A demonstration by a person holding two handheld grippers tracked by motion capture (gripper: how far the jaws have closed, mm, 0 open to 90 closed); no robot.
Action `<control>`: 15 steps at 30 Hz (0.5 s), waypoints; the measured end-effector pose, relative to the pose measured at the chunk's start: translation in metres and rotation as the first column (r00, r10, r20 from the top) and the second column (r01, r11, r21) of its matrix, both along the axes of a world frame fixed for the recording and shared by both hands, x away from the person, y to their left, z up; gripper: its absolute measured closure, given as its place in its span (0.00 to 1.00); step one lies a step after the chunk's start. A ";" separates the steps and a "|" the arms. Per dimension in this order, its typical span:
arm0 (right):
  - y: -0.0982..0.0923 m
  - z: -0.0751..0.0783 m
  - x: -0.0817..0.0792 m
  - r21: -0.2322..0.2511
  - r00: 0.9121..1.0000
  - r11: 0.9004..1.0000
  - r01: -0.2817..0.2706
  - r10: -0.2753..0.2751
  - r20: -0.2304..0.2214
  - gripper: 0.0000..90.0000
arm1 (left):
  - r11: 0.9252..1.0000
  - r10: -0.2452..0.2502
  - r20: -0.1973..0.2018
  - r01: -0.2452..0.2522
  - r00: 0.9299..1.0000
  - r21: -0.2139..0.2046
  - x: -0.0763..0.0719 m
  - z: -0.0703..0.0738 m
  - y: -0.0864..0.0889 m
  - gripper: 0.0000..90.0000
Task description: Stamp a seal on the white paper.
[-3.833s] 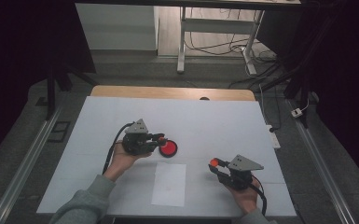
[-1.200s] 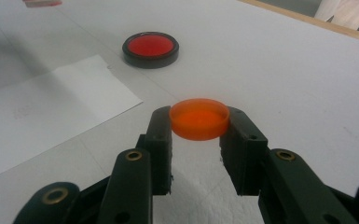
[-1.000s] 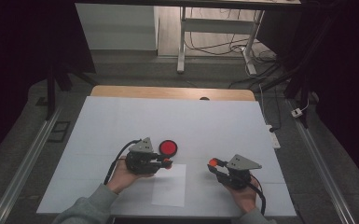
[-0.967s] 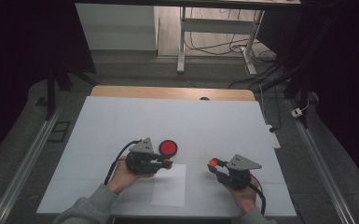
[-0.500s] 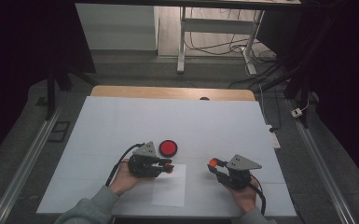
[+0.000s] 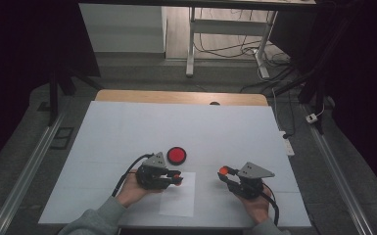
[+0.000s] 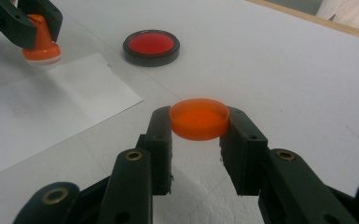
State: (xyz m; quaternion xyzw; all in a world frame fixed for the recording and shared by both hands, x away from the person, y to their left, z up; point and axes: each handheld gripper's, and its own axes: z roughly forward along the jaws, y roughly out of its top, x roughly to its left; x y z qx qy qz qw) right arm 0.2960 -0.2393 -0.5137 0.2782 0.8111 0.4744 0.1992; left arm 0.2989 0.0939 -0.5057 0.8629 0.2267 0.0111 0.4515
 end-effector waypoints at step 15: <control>0.000 0.000 0.000 -0.006 1.000 1.000 -0.001 0.001 0.002 0.71 | 0.999 -0.003 -0.008 0.003 1.000 0.034 0.001 -0.012 -0.004 0.80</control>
